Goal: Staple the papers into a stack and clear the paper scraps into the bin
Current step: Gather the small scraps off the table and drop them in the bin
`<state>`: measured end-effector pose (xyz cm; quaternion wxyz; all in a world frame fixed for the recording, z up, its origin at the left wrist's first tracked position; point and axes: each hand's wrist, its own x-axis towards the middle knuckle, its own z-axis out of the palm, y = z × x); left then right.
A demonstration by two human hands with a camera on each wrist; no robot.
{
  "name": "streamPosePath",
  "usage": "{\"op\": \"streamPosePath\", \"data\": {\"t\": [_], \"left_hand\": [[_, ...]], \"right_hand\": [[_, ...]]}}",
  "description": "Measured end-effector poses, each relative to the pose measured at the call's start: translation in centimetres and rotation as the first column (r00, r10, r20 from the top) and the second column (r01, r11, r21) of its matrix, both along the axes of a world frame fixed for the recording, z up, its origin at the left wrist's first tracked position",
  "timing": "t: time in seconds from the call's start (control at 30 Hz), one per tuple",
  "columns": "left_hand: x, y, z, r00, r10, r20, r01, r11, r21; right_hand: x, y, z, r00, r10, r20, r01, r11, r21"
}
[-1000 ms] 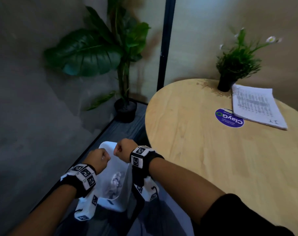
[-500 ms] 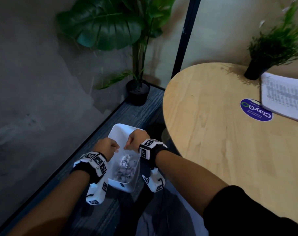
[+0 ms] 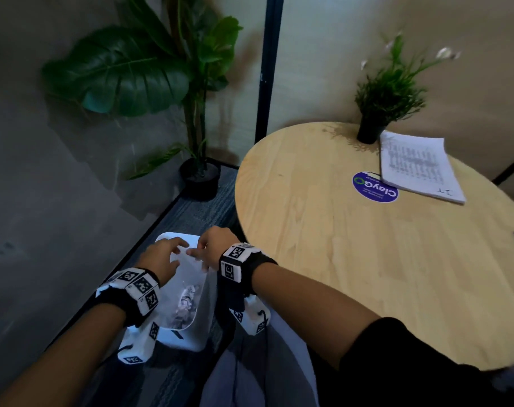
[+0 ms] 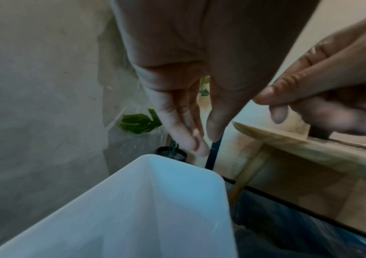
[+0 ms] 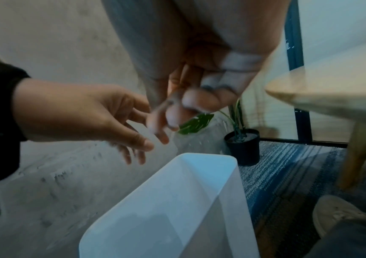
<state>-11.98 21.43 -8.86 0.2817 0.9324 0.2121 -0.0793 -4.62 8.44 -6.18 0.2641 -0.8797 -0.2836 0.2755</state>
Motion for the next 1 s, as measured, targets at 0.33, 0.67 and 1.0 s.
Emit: {"op": "streamPosePath", "data": {"t": [0.33, 0.67, 1.0], "left_hand": [[4.3, -12.3, 5.3, 0.925, -0.367, 0.101, 0.366, 0.930, 0.026], [8.8, -27.9, 4.4, 0.748, -0.661, -0.067, 0.663, 0.749, 0.012], [10.6, -31.5, 3.2, 0.739, -0.658, -0.146, 0.673, 0.729, 0.123]], "right_hand": [[1.6, -15.6, 2.5, 0.977, -0.173, 0.125, 0.159, 0.980, 0.117], [2.1, -32.1, 2.0, 0.859, -0.494, 0.136, 0.505, 0.861, -0.059], [1.3, -34.8, -0.2, 0.892, -0.424, 0.155, 0.446, 0.883, -0.148]]}}
